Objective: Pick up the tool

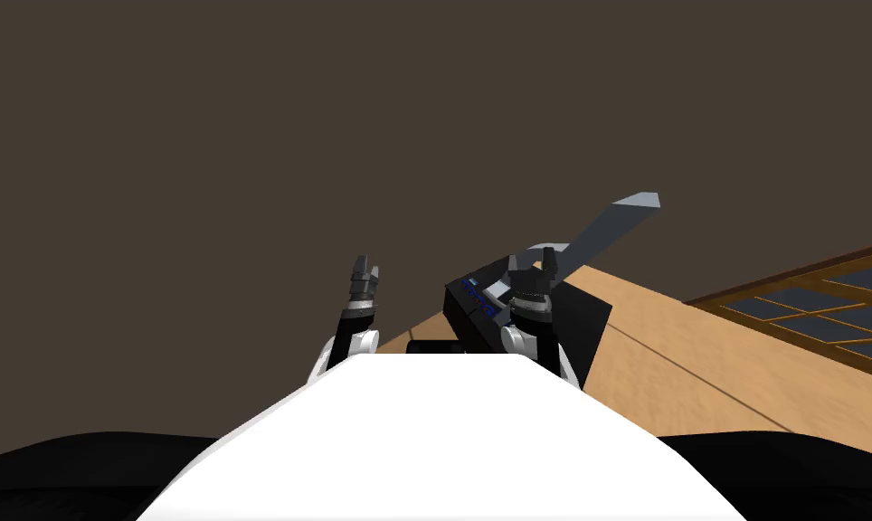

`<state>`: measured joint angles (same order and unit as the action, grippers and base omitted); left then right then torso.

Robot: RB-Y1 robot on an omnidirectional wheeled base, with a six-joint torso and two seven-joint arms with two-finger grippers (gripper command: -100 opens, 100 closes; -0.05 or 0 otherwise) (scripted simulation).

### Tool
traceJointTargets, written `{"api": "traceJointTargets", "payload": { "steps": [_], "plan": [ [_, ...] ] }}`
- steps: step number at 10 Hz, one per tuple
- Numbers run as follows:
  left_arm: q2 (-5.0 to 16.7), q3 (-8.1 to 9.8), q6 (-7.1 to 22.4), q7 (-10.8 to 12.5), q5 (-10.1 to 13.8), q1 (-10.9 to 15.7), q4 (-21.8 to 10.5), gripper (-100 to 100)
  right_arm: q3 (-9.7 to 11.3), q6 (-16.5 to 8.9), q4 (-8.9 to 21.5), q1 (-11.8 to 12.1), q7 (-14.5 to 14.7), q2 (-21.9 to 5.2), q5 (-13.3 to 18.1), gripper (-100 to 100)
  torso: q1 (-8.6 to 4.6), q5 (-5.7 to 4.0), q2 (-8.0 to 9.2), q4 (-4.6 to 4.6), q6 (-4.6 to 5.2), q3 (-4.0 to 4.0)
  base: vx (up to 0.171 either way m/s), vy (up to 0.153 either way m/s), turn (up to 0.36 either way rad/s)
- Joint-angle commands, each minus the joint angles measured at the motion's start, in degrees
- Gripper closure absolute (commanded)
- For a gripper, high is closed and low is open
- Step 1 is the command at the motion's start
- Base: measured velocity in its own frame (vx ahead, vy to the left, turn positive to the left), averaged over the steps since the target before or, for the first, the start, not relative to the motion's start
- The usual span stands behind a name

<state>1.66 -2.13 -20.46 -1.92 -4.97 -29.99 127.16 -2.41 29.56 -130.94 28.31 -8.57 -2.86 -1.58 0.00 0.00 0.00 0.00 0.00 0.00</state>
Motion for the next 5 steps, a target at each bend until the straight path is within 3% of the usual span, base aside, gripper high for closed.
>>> {"api": "traceJointTargets", "payload": {
  "steps": [1, 5],
  "plan": [
    [0.0, 0.0, 0.0, 0.0, 0.0, 0.0, 0.0, 0, -0.05, -0.95, 1.14, -0.39, -1.19, -0.6, -1.79, -100, 0.0, 0.0, 0.0, 0.0, 0.0, 0.0, -0.031, 0.004, 0.104],
    [0.0, 0.0, 0.0, 0.0, 0.0, 0.01, 0.0, 0, -0.57, -4.2, 5.17, -1.7, -5.24, -1.97, -8.03, -100, -0.03, -0.01, 0.2, 0.04, -0.01, 0.11, -0.054, 0.001, 0.144]
  ]
}}
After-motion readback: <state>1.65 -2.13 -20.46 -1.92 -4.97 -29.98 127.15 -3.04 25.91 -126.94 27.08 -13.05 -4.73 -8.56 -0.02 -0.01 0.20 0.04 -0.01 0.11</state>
